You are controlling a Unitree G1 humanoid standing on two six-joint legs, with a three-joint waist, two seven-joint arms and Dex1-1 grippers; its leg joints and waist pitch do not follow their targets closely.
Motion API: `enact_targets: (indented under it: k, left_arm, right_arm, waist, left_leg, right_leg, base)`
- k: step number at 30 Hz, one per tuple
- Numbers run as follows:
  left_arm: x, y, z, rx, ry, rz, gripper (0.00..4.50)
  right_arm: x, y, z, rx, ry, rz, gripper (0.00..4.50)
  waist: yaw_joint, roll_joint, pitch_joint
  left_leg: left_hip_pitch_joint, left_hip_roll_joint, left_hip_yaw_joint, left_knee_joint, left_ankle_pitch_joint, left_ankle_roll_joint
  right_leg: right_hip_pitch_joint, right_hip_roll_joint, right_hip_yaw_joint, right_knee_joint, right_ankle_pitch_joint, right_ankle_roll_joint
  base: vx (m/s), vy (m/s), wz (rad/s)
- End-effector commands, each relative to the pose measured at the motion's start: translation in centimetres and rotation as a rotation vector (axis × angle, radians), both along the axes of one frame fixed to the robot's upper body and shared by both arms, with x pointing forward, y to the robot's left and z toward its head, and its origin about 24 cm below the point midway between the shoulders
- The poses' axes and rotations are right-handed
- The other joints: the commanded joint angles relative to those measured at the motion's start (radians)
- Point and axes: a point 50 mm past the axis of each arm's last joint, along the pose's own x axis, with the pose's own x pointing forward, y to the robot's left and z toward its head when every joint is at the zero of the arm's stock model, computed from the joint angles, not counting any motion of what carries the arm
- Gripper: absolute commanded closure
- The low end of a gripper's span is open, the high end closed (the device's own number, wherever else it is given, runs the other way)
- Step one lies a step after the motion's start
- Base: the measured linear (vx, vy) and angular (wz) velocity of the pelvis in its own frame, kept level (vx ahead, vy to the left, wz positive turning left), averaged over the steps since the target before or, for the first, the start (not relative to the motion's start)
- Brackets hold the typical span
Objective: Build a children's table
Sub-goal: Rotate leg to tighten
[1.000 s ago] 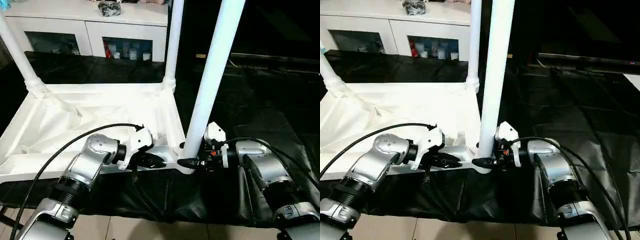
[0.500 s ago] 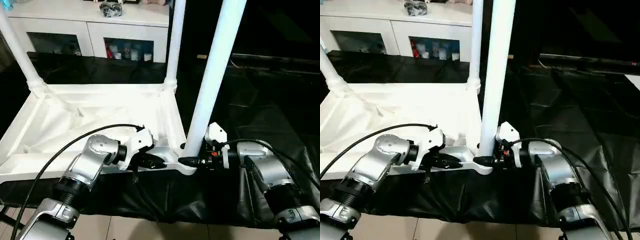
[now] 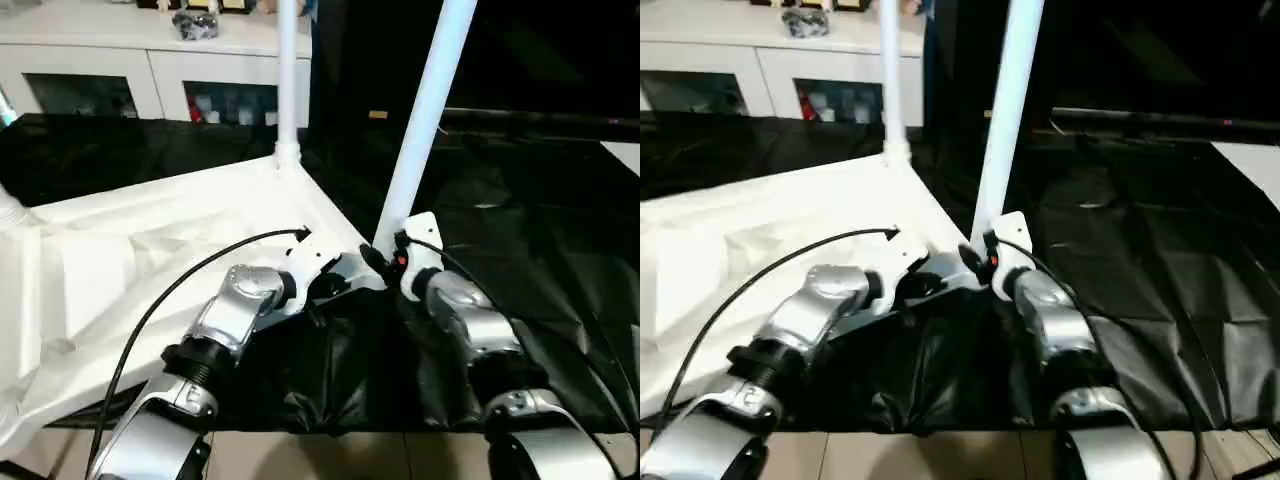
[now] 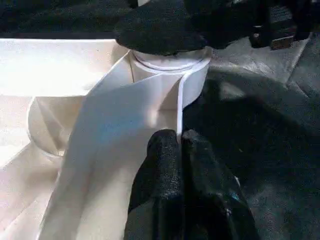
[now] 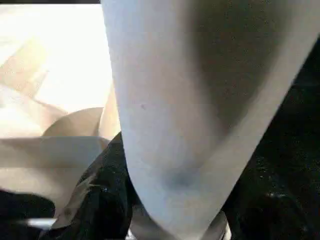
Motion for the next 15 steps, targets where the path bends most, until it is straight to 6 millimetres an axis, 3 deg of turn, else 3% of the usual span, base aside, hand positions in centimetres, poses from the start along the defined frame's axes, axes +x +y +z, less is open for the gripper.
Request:
enact_targets:
  k: [1,5,6,9,11,13,14,15]
  left_arm:
    - [0.8,-2.9,3.5,-0.104,-0.161,-0.059,4.50]
    - [0.4,-1.9,2.9,-0.069,-0.166,-0.117,4.50]
    - [0.2,-1.8,2.9,-0.073,-0.164,-0.128,4.50]
    - [0.0,-1.4,2.7,-0.076,-0.158,-0.153,4.50]
    - [-0.4,-0.9,2.7,-0.092,-0.146,-0.194,4.50]
    - [-0.7,-0.6,2.7,-0.107,-0.138,-0.235,4.50]
    - [-1.0,-0.3,2.7,-0.112,-0.130,-0.260,4.50]
    - [-1.1,-0.2,2.8,-0.113,-0.126,-0.273,4.50]
  right_arm:
    - [-1.6,5.0,-1.6,0.099,0.098,0.164,1.96]
    - [-1.6,4.1,-1.3,0.111,0.072,0.189,1.60]
    - [-1.7,3.7,-1.3,0.108,0.068,0.203,1.60]
    - [-1.8,3.0,-1.3,0.089,0.063,0.235,1.27]
    - [-2.0,2.0,-1.3,0.030,0.040,0.298,1.02]
    - [-2.2,1.3,-1.2,-0.001,0.031,0.354,0.95]
    - [-2.3,0.7,-1.1,-0.009,0.037,0.403,0.95]
    - [-2.3,0.4,-1.1,-0.018,0.040,0.440,0.95]
  waist:
    - [-0.005,0.009,-0.059]
    - [-0.005,0.003,-0.058]
    - [-0.006,-0.004,-0.058]
    - [0.001,-0.005,-0.057]
    - [0.011,-0.008,-0.061]
    - [0.013,-0.011,-0.062]
    - [0.016,-0.010,-0.059]
    - [0.016,-0.011,-0.060]
  left_leg:
    - [0.003,-0.005,0.008,-0.082,-0.371,0.045]
    - [-0.002,-0.004,0.013,-0.084,-0.335,0.055]
    - [-0.003,-0.006,0.016,-0.083,-0.329,0.060]
    - [0.000,-0.008,0.019,-0.078,-0.314,0.063]
    - [-0.008,-0.005,0.020,-0.079,-0.244,0.071]
    - [-0.008,-0.003,0.021,-0.079,-0.227,0.076]
    - [-0.003,-0.003,0.026,-0.076,-0.231,0.082]
    - [-0.003,-0.004,0.026,-0.074,-0.235,0.082]
  right_leg:
    - [0.048,-0.040,0.021,-0.077,-0.496,-0.098]
    - [0.052,-0.040,0.031,-0.062,-0.439,-0.133]
    - [0.052,-0.039,0.031,-0.064,-0.441,-0.133]
    - [0.048,-0.042,0.037,-0.062,-0.481,-0.127]
    - [0.056,-0.042,0.041,-0.052,-0.424,-0.134]
    - [0.057,-0.042,0.043,-0.047,-0.393,-0.148]
    - [0.048,-0.040,0.047,-0.046,-0.386,-0.166]
    - [0.049,-0.040,0.048,-0.043,-0.387,-0.170]
  base:
    - [0.000,0.000,0.00]
    - [0.000,0.000,0.00]
    - [0.000,0.000,0.00]
    - [0.000,0.000,0.00]
    - [0.000,0.000,0.00]
    - [0.000,0.000,0.00]
    - [0.000,0.000,0.00]
    - [0.000,0.000,0.00]
